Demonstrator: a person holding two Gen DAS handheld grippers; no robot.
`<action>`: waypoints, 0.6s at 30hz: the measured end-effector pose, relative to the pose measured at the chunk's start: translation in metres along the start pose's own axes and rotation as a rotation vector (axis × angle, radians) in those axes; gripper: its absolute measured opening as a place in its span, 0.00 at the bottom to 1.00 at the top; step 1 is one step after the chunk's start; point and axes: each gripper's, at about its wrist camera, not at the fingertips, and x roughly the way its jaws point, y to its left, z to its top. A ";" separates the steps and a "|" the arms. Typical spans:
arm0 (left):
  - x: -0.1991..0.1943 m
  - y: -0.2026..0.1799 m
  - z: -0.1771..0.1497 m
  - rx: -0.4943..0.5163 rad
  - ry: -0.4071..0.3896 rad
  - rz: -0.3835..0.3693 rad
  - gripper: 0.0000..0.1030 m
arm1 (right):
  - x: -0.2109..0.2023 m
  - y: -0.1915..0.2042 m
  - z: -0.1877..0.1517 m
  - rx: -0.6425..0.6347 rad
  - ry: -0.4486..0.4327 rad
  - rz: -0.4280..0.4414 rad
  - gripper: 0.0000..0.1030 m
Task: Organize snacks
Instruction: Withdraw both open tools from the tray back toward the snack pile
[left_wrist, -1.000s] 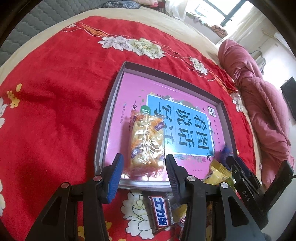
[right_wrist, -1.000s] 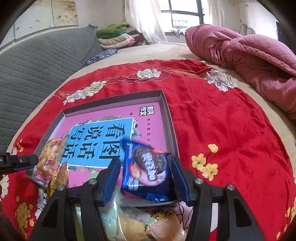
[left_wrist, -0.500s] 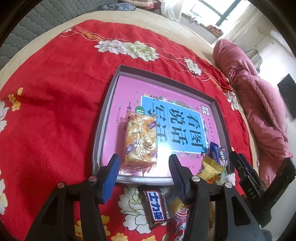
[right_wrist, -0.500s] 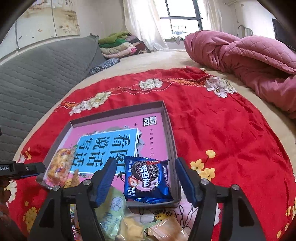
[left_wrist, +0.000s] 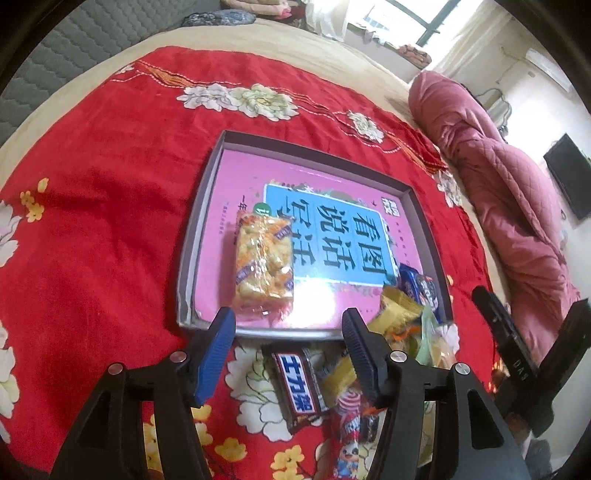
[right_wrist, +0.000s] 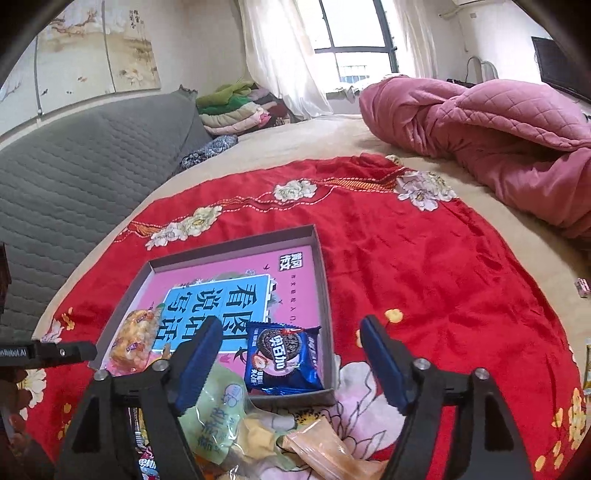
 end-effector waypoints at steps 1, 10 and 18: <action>-0.001 -0.001 -0.002 0.005 0.002 0.000 0.60 | -0.002 -0.001 0.000 0.003 -0.002 -0.003 0.75; -0.003 -0.005 -0.018 0.040 0.028 0.009 0.60 | -0.025 0.001 -0.003 -0.010 -0.016 0.008 0.75; -0.006 -0.006 -0.028 0.053 0.036 0.012 0.60 | -0.035 0.005 -0.014 -0.017 0.016 0.006 0.75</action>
